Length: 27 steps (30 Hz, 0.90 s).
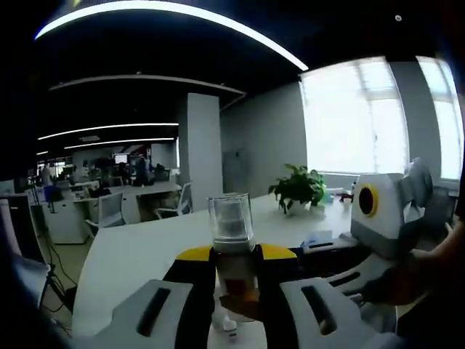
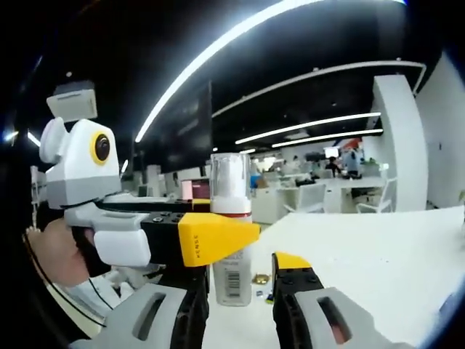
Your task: Arrange the skincare products in the storage area until every visible bottle or jar stands upright without overlapping.
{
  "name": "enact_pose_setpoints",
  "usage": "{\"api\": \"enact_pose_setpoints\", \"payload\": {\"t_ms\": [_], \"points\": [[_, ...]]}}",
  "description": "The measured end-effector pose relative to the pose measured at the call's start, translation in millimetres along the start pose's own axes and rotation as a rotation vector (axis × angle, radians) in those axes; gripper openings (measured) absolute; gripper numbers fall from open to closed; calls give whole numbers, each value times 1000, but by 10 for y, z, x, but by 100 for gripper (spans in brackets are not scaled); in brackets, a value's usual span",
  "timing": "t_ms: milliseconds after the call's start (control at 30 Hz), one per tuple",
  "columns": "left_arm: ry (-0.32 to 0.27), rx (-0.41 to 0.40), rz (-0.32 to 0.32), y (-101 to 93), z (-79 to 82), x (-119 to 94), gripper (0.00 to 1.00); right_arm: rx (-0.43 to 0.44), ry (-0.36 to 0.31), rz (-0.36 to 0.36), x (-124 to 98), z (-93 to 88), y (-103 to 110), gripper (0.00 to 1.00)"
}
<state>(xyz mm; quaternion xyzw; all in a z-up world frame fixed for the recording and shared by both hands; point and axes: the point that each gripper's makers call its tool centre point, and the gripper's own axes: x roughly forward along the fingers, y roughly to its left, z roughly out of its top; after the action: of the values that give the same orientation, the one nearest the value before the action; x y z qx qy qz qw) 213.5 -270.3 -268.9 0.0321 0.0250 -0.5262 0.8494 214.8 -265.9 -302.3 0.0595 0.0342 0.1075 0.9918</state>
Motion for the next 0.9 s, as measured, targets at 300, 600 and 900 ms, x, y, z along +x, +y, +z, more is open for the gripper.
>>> {"api": "enact_pose_setpoints", "payload": {"t_ms": [300,600,900], "points": [[4,-21,-7,-4,7,9,17,-25,1,18,-7,4,28,12],[-37,-47,-136,-101,86,2,17,36,5,116,-36,-3,12,11],[-71,-169,-445,-161,189,-153,28,93,60,432,-200,-81,146,12]]}}
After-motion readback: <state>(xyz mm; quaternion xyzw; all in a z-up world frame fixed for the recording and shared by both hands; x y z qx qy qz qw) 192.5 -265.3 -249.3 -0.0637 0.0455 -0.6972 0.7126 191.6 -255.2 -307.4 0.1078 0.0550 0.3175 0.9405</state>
